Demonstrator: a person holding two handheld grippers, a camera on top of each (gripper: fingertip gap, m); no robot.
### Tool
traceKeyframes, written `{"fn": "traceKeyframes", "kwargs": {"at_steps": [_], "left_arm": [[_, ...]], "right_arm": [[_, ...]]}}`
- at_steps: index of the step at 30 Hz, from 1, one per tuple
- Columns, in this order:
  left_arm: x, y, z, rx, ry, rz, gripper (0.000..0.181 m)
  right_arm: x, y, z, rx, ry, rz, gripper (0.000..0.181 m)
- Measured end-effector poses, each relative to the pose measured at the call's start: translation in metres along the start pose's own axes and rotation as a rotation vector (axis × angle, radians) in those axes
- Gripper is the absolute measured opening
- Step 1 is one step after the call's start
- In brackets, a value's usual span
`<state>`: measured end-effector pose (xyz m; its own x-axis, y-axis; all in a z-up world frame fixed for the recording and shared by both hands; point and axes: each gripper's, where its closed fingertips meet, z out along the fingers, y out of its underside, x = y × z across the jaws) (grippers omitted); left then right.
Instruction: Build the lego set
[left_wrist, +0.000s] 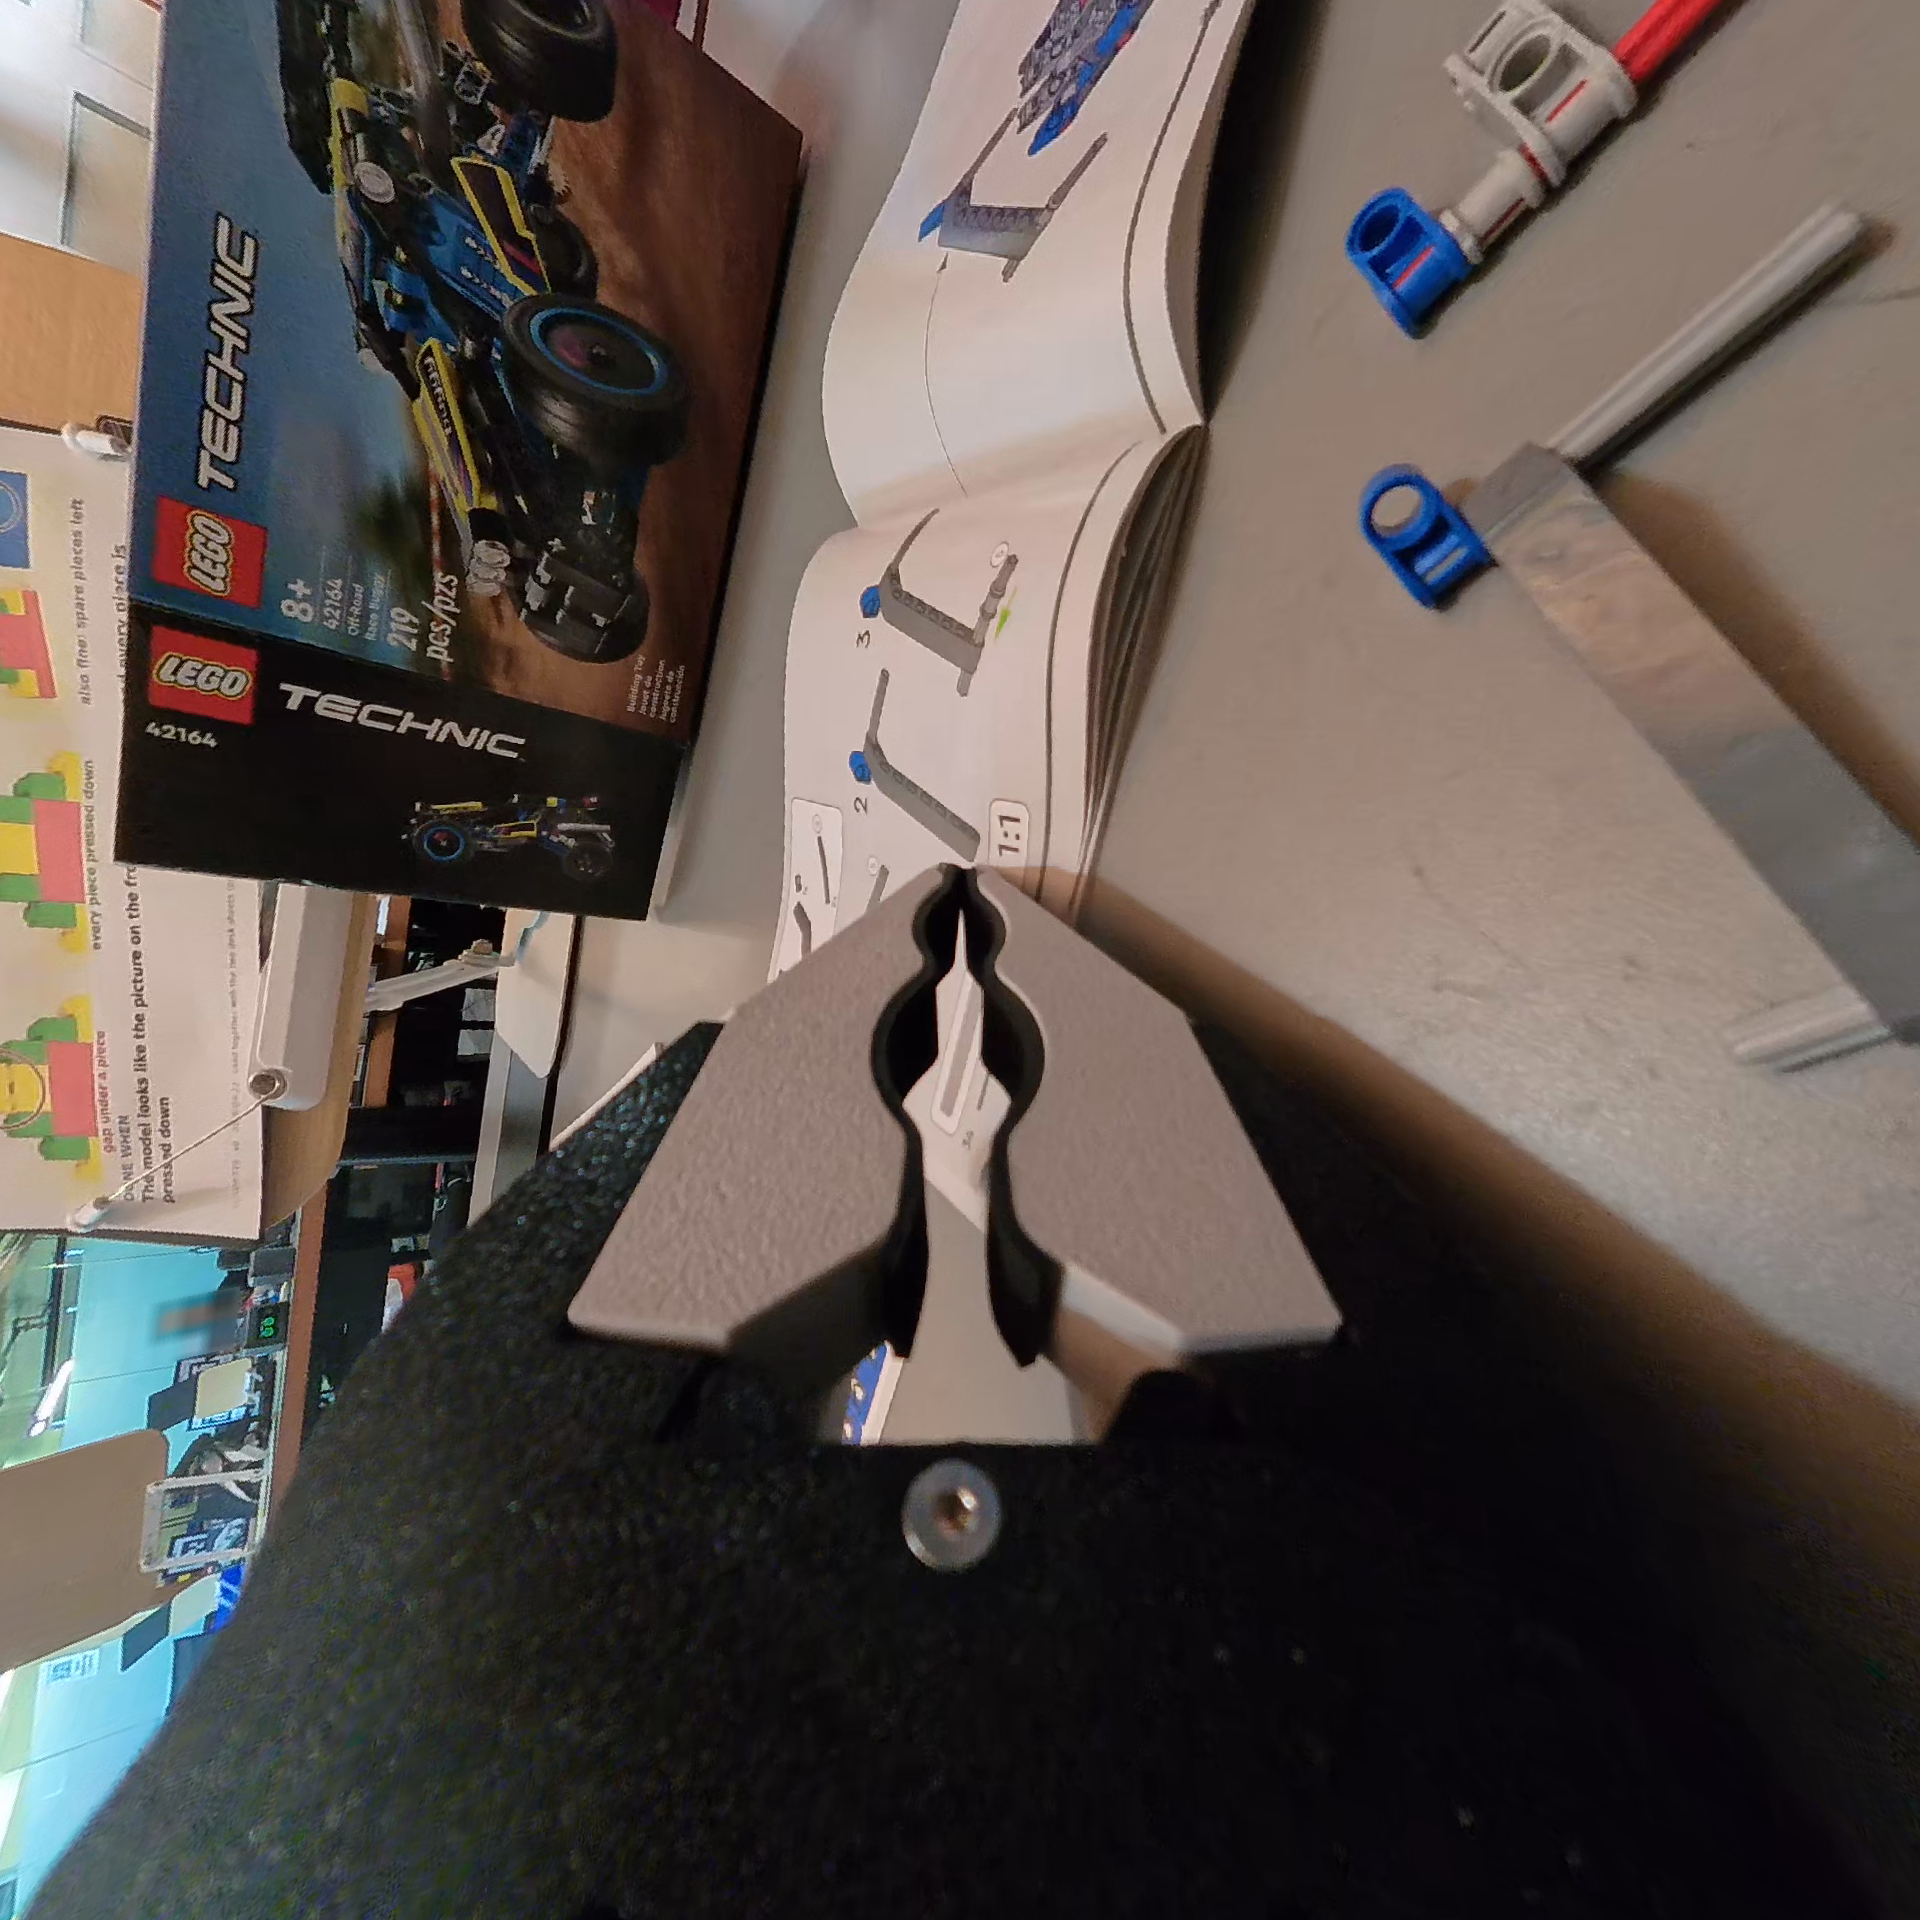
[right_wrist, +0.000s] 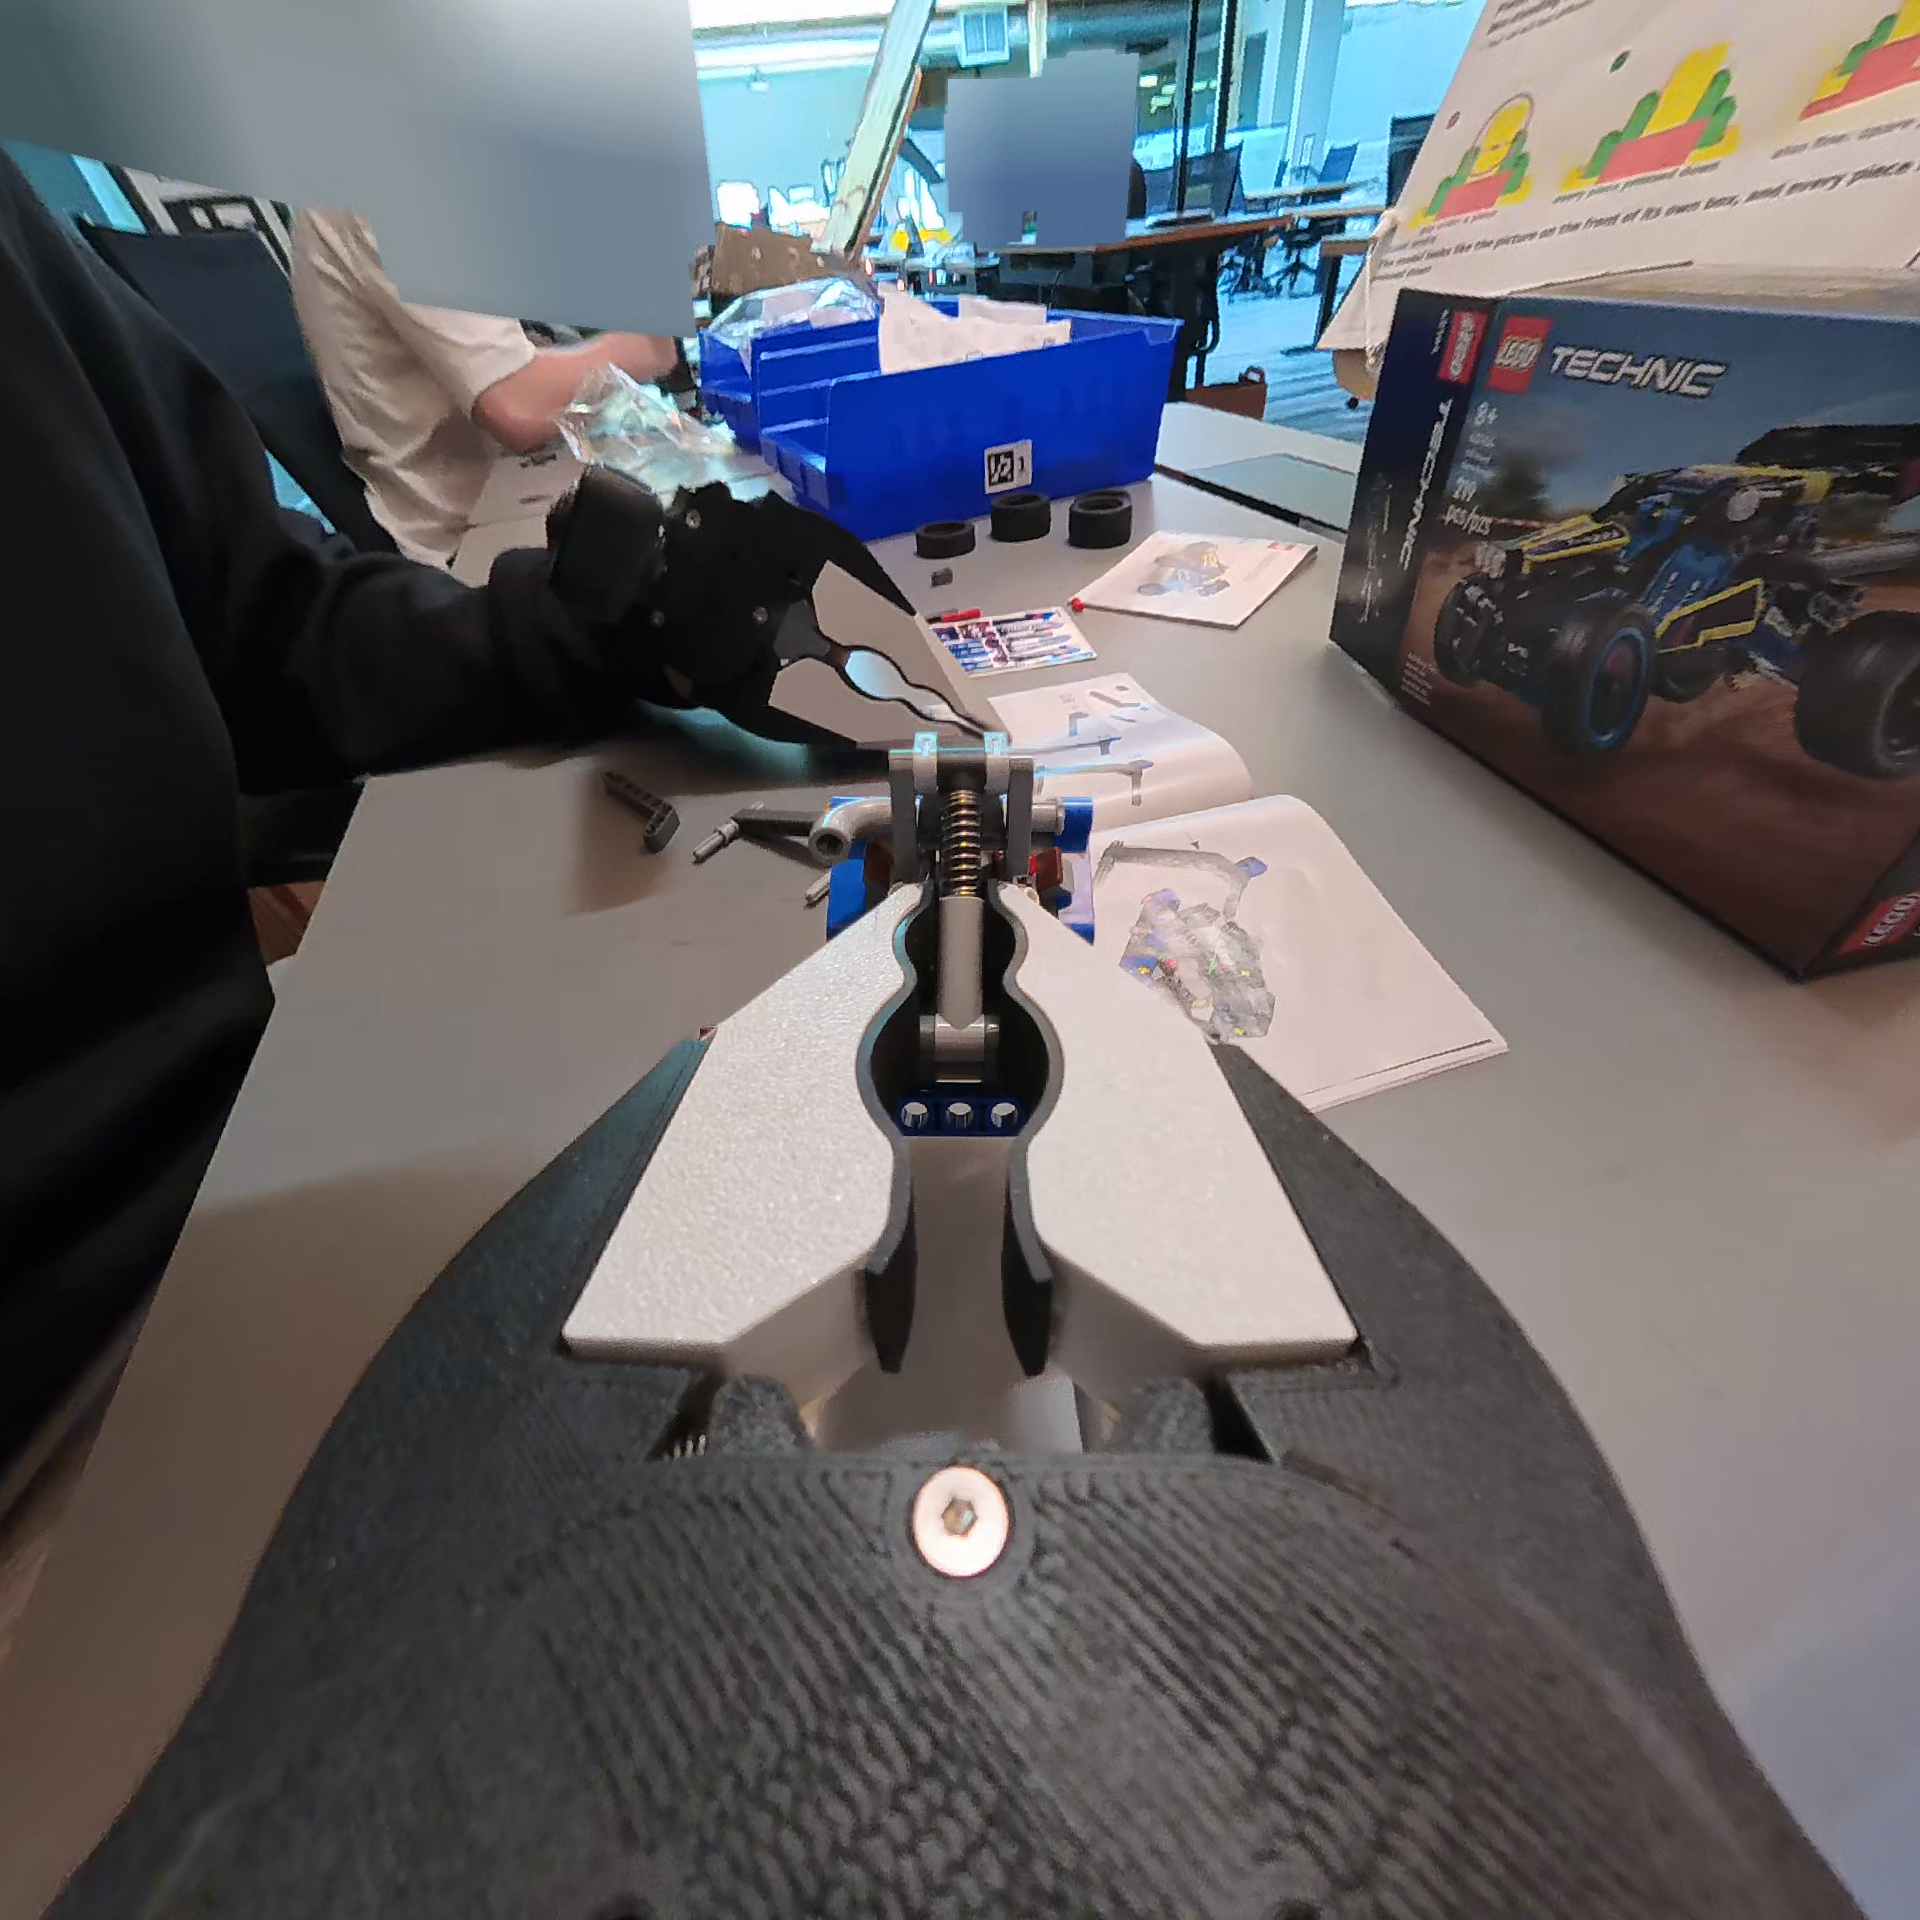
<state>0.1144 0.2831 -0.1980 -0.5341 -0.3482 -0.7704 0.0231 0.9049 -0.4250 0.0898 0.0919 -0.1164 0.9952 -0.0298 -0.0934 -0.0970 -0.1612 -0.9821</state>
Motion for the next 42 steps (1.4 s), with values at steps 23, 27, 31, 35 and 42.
{"fn": "traceKeyframes", "kwargs": {"at_steps": [23, 27, 31, 35, 42], "left_arm": [[0.000, -0.001, 0.000, 0.006, -0.001, -0.002, 0.000], [0.000, -0.001, 0.000, 0.006, 0.000, -0.001, 0.000], [0.000, -0.001, 0.000, 0.004, 0.000, 0.005, 0.000], [0.000, -0.001, 0.000, 0.003, 0.002, 0.005, 0.000], [-0.001, 0.003, 0.000, -0.013, -0.002, -0.004, 0.000]], "right_arm": [[0.002, 0.006, 0.001, -0.042, 0.010, 0.014, 0.005], [0.006, 0.004, -0.001, -0.026, 0.025, 0.042, 0.005], [0.005, 0.005, 0.000, -0.035, 0.023, 0.037, 0.005], [0.003, 0.008, 0.002, -0.055, 0.014, 0.021, 0.005], [0.003, 0.013, 0.004, -0.097, 0.027, 0.000, 0.005]]}}
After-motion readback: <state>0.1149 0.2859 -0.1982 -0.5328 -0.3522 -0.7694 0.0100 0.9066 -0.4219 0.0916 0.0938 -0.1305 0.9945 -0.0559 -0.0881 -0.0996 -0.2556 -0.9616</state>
